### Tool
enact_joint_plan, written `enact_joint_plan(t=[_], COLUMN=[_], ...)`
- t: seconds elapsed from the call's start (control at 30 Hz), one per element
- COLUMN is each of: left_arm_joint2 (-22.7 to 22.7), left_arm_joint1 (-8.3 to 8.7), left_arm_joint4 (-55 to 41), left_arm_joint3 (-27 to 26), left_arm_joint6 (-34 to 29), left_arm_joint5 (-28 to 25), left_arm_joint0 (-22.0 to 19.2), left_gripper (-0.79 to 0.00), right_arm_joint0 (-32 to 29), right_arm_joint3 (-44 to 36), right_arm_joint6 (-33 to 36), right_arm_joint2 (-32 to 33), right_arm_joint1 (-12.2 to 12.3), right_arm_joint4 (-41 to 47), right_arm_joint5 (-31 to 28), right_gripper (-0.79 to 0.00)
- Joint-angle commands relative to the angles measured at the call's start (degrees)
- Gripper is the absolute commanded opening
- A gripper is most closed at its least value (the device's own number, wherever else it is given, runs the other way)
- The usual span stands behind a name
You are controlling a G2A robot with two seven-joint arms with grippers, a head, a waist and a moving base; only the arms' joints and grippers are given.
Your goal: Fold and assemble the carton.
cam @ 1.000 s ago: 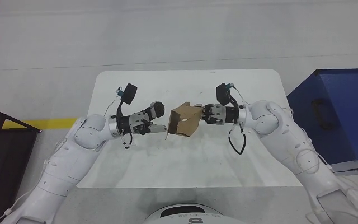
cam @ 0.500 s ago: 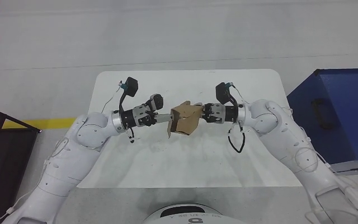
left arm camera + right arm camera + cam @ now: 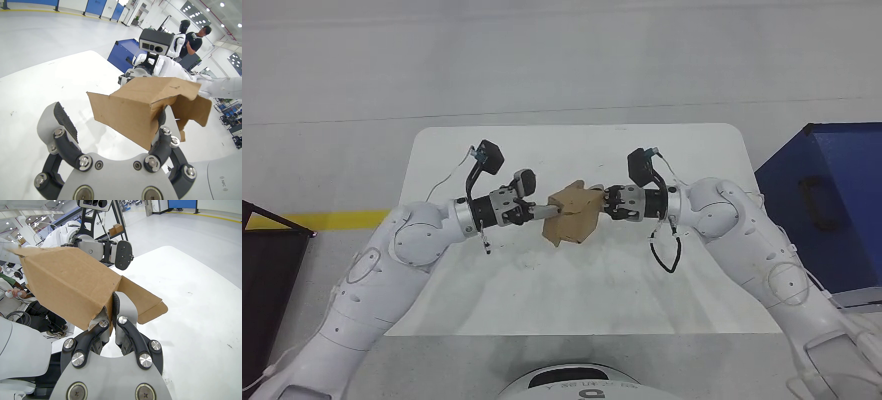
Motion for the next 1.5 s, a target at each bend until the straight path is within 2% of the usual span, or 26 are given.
enact_joint_plan(t=[0.0, 0.3, 0.73, 0.87, 0.97, 1.07, 1.27, 1.47], left_arm_joint2=[0.4, -0.8, -4.8, -6.0, -7.6, -7.5, -7.0, -7.0], left_arm_joint1=[-0.12, 0.00, 0.95, 1.14, 1.26, 1.25, 1.31, 1.38], left_arm_joint4=[0.7, 0.1, -0.1, -0.9, 2.8, 6.5, 10.8, 14.0], left_arm_joint3=[-0.2, -1.2, -2.0, -2.4, -4.4, -8.9, -15.4, -18.7], left_arm_joint6=[0.0, 0.2, 1.7, 1.7, 2.7, 2.5, -1.7, -4.8], left_arm_joint5=[0.6, -1.9, -8.4, -8.5, -5.4, -0.8, 6.0, 10.1], left_arm_joint0=[0.0, 1.6, 7.7, 8.5, 8.7, 10.1, 11.1, 11.7], left_gripper=[0.000, 0.000, 0.000, 0.000, 0.000, 0.000, 0.000, 0.000], right_arm_joint0=[0.0, -0.2, -0.4, -0.3, -0.2, 0.0, 0.2, 0.4], right_arm_joint3=[0.0, 0.4, 0.7, 0.5, 0.2, 0.1, -0.2, -0.2], right_arm_joint6=[0.0, -0.1, 0.2, 0.5, 0.8, 0.9, 0.5, 0.3], right_arm_joint2=[0.0, 0.4, 0.6, 0.3, 0.0, -0.2, -0.3, -0.7], right_arm_joint1=[0.0, 0.0, 0.0, -0.1, -0.2, -0.3, -0.6, -0.9], right_arm_joint4=[0.0, 0.1, 0.9, 0.9, 0.7, 0.6, -0.2, -0.3], right_arm_joint5=[0.0, -0.6, -0.8, -0.4, 0.2, 0.7, 3.1, 3.8], right_gripper=[-0.785, -0.785, -0.785, -0.785, -0.785, -0.785, -0.785, -0.785])
